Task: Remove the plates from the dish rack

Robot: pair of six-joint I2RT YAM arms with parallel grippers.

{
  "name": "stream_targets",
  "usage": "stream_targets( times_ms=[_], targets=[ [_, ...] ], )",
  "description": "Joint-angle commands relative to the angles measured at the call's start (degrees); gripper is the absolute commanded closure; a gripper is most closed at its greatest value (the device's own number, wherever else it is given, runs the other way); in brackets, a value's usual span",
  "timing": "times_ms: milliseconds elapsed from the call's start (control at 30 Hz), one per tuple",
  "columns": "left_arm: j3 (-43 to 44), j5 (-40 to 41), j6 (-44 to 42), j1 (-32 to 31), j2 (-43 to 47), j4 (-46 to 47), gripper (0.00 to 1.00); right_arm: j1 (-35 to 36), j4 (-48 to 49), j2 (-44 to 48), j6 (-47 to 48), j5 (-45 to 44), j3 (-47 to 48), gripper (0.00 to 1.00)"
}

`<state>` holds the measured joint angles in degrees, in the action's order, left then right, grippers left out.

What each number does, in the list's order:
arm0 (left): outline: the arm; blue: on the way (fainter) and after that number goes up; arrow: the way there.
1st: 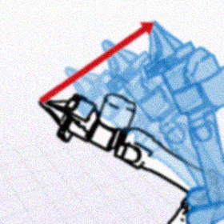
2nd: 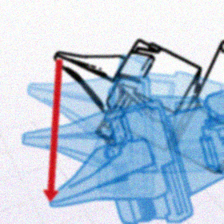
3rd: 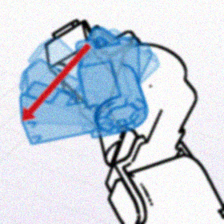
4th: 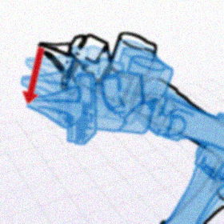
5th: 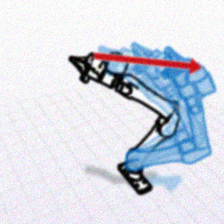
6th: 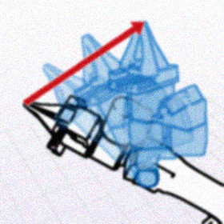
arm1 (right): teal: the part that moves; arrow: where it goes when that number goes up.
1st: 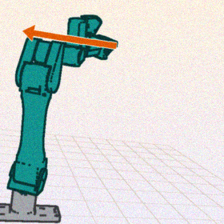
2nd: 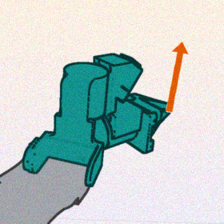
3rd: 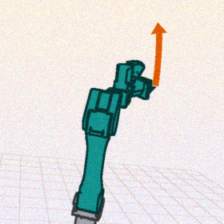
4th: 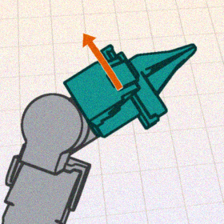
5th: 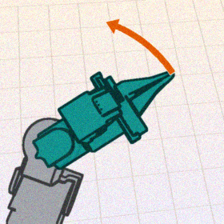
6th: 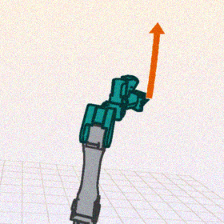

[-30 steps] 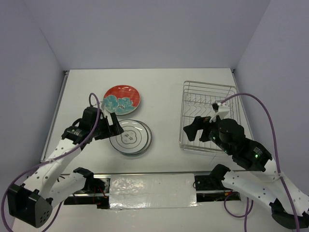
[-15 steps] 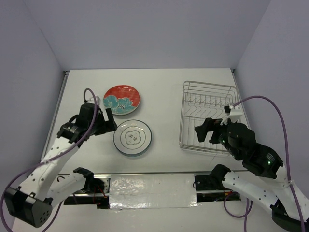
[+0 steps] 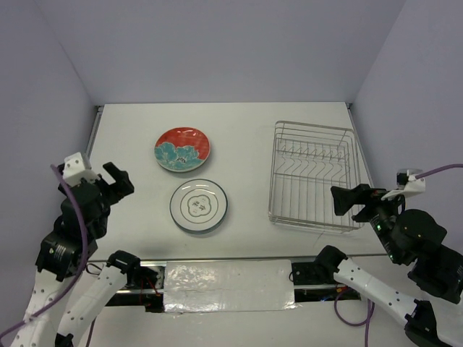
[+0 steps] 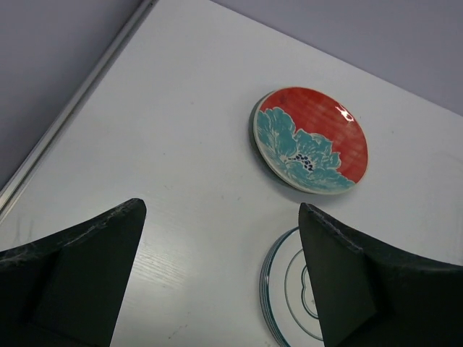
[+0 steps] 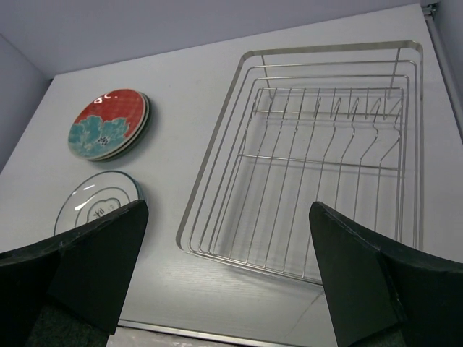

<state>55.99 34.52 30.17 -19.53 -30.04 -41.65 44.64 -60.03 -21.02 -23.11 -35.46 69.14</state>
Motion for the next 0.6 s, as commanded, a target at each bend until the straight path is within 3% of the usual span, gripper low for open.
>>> stream_targets(
  times_ms=[0, 567],
  targets=[
    [-4.5, 3.5, -1.1, 0.1, 5.3, 3.7, 0.0, 0.2, -0.9, 1.5, 2.8, -1.1, -0.1, 0.0],
    [-4.5, 2.1, -0.4, 0.0, 5.8, 2.0, 0.0, 0.2, 0.7, 3.3, 1.6, -1.8, -4.5, 0.0]
  ],
)
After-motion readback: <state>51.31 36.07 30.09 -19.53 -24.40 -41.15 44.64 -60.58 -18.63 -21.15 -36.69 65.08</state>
